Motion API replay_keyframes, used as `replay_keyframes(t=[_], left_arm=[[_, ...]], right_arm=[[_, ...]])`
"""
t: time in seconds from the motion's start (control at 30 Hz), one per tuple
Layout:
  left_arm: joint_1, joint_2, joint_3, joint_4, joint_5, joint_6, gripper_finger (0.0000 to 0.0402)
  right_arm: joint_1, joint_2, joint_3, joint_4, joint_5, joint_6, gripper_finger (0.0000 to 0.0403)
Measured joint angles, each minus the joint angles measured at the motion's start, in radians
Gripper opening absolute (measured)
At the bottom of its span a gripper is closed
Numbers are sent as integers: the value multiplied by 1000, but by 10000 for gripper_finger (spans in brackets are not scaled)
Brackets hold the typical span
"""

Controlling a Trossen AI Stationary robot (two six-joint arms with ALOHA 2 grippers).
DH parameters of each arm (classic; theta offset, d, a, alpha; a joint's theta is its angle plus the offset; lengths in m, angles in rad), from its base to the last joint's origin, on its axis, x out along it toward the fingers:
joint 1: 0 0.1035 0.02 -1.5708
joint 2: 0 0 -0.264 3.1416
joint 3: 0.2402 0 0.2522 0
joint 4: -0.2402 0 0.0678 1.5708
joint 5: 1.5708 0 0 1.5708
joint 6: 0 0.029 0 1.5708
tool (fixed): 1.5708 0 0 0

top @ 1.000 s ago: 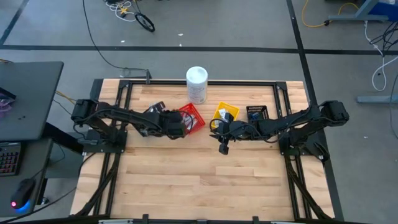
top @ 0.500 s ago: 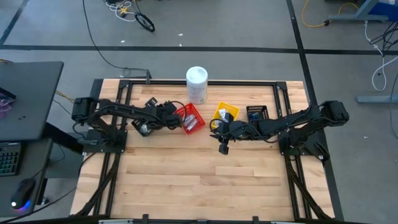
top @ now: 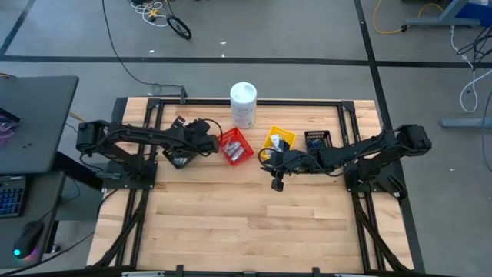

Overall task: Pick & Place Travel size toiletries
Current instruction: Put the blue toothbrush into the left black basket

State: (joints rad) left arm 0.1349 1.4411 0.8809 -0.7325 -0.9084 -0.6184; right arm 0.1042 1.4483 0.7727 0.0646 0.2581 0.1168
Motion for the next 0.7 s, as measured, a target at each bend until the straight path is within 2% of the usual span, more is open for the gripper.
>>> replay_keyframes(t=[0.27, 0.4, 0.53, 0.7], left_arm=[[0, 3, -9, 1, -38, -60, 69], [3, 3, -69, 18, -41, -65, 70], [8, 3, -152, 111, -19, -43, 70], [16, 3, -164, 130, 69, 19, 79]], right_arm=[[0, 0, 0, -3, 0, 51, 104], [0, 0, 0, -5, -1, 60, 104], [0, 0, 0, -5, -2, 61, 104], [0, 0, 0, -3, -2, 60, 104]])
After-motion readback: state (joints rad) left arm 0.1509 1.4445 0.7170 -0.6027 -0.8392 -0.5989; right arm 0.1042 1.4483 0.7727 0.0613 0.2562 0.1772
